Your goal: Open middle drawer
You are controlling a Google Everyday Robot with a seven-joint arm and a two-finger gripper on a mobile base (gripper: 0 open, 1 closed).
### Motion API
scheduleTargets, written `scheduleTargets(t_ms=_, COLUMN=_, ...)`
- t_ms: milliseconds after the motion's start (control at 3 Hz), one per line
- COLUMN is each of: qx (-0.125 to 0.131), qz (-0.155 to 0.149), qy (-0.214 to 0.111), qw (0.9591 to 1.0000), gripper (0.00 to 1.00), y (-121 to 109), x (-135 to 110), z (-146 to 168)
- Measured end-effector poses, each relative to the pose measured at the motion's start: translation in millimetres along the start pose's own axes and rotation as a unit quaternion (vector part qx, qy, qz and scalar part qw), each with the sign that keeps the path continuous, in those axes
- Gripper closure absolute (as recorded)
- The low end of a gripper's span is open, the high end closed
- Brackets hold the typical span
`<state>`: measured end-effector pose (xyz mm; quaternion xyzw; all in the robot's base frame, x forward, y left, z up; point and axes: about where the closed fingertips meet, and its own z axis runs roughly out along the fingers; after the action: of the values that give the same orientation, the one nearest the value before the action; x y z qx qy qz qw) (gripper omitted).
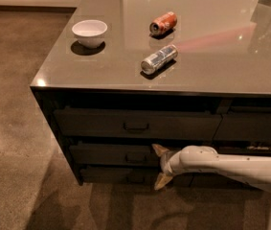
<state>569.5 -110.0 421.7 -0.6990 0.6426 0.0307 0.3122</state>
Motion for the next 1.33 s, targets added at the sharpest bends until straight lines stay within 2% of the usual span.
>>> scheduleTargets(t_ms=333, qx=-0.001, qz=0.006, qy=0.002, qw=1.0, gripper=0.0, y=-17.1, x=12.8, z=9.4)
scheduleTargets(t_ms=667, qx=0.01, qz=0.016, qy=-0.001, qw=0.9998, gripper=0.0, y=-32.4, x=24.5, z=1.0)
scheduleTargets(t_ms=1000, qx=0.007, qz=0.019, qy=0.009, qw=0.9998, gripper=0.18, y=-35.3, x=33.7, z=1.2)
scheduleTargets(t_ms=1333, qx=-0.01, qz=0.026, qy=0.017, qw=0.9995, gripper=0.39, y=-24.1, x=41.0, z=14.0)
